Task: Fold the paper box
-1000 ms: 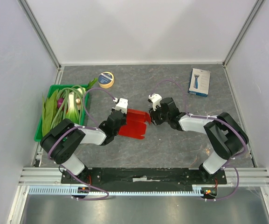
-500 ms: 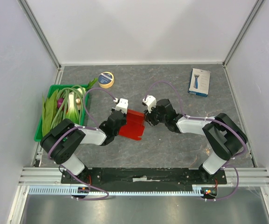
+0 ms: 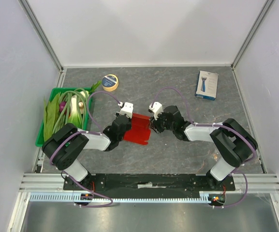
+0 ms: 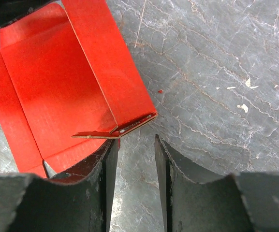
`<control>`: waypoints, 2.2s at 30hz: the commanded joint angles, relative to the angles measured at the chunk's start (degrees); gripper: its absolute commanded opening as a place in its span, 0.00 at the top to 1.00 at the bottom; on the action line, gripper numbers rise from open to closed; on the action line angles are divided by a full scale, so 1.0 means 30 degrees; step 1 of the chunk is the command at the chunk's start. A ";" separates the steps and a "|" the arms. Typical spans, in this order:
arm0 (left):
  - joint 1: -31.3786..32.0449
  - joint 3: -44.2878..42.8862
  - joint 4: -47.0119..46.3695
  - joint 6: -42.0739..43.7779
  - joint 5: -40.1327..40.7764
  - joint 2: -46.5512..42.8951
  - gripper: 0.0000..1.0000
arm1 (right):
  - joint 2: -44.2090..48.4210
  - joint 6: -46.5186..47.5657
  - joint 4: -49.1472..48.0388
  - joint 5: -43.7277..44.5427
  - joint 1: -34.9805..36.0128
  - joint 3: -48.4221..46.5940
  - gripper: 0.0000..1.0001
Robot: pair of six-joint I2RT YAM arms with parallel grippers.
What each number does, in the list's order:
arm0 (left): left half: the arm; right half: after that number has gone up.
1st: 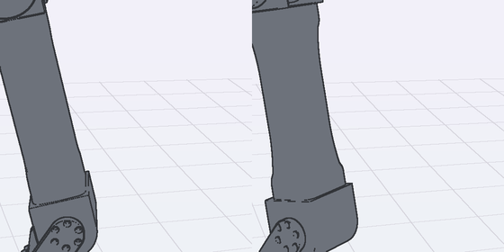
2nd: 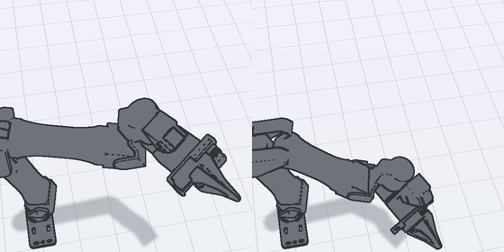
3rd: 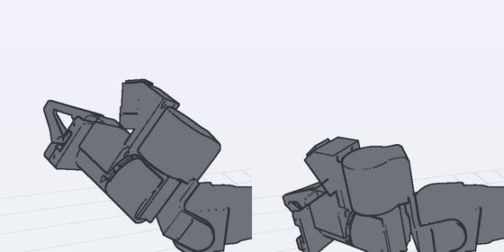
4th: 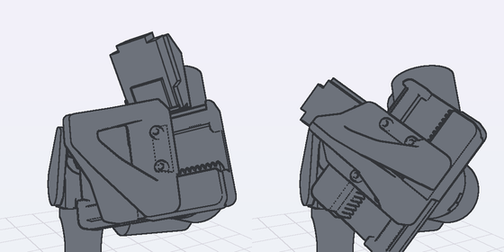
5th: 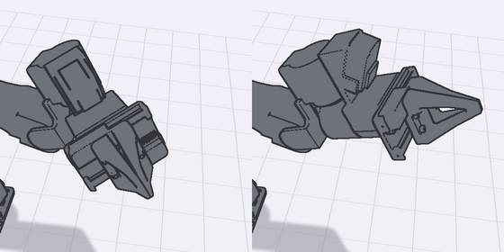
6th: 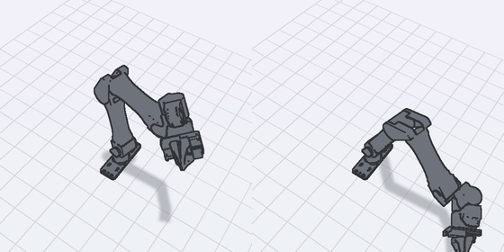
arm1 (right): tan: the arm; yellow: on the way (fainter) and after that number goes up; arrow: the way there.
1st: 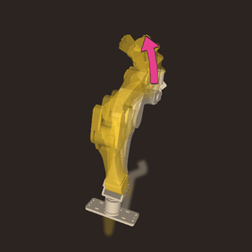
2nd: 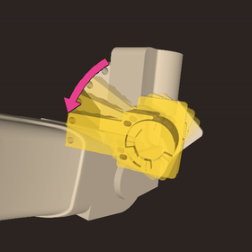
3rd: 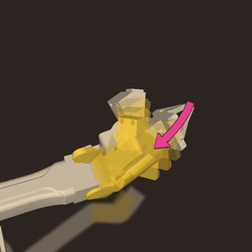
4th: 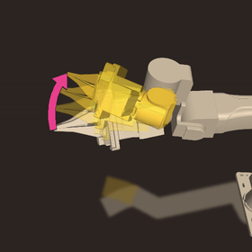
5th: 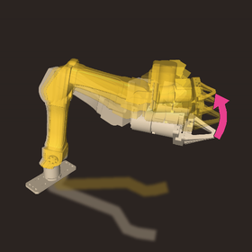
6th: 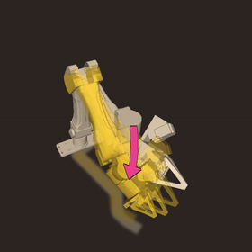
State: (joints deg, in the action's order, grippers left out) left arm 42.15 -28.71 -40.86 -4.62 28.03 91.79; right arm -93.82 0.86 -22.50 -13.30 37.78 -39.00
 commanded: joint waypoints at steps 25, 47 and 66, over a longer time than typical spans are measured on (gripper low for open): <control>0.0481 0.0517 -0.0881 0.0047 0.0471 -0.0303 0.98 | -0.2036 -0.1079 -0.8377 0.6307 0.1704 0.0404 0.47; 0.0656 0.0458 -0.0940 -0.0656 0.0412 -0.0127 0.98 | -0.3970 -0.1138 -1.0223 1.1464 0.3139 -0.0739 0.96; 0.0686 0.0546 -0.0940 -0.0744 0.0207 -0.0128 0.98 | -0.4966 -0.1020 -0.9815 1.1994 0.3110 -0.1998 0.71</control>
State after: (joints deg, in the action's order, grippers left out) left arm 43.27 -27.46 -42.35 -5.52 30.13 91.77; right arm -108.71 -2.00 -49.21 22.22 47.03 -42.17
